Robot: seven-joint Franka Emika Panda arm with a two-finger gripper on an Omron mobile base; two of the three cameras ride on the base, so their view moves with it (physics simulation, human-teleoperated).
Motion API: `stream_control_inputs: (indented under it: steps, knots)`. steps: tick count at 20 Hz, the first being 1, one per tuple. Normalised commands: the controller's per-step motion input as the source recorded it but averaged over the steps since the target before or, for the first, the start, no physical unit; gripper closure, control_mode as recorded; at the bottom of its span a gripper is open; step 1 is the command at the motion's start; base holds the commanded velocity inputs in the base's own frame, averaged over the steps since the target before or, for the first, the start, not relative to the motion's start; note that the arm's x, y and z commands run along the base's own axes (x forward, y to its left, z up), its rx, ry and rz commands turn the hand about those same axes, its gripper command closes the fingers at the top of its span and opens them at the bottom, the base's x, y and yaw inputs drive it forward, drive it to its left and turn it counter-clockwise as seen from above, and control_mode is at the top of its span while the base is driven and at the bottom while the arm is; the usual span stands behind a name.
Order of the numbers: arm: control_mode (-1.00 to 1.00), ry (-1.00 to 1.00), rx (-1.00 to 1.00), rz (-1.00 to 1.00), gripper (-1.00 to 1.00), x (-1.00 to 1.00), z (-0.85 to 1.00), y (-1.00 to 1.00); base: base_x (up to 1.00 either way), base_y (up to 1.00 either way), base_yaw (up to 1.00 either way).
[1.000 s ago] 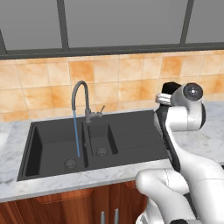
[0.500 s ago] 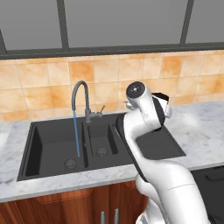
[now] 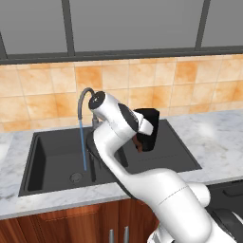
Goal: Turn on the sink faucet and place the jug under the water for a few seconds to fill it up.
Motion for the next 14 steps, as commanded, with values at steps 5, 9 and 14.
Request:
stream_control_inputs:
  steps: [5,9,14]
  knots:
    - [-1.0,-0.03,0.0,0.01,1.0,-0.21,-0.26,0.78,0.0,0.0,0.0]
    - [-1.0,-0.17,0.0,0.12,1.0,-0.24,-0.51,0.19,0.0,0.0,0.0]
    - [-1.0,-0.06,0.0,0.19,1.0,-0.02,-0.31,0.25,0.0,0.0,0.0]
